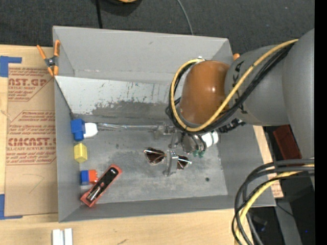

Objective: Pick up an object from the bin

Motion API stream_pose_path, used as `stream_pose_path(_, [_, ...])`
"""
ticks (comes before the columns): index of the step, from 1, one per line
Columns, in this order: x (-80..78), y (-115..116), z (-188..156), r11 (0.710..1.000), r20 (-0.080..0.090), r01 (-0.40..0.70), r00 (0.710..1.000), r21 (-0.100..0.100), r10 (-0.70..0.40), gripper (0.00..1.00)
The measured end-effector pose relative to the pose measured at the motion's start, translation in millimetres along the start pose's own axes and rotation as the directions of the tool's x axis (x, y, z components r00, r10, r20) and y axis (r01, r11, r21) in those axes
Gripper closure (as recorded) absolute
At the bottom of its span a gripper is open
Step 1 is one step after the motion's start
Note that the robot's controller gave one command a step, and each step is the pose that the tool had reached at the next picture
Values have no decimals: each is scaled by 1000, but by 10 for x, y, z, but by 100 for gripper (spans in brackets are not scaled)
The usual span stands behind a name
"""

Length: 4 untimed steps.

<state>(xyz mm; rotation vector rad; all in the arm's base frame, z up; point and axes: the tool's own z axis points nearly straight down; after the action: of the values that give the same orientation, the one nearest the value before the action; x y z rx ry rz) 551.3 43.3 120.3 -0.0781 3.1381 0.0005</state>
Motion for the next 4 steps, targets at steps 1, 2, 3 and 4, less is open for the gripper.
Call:
stream_pose_path(1, [107, -19, 306, 998, -7, -58, 998, -2, 58, 0])
stream_pose_path(2, [-90, -162, 462, 999, 1, -49, 999, -1, 49, 100])
stream_pose_path(3, [-90, -163, 462, 999, 1, -49, 999, -1, 49, 100])
stream_pose_path(4, [-137, -134, 491, 999, 2, -46, 999, -2, 46, 100])
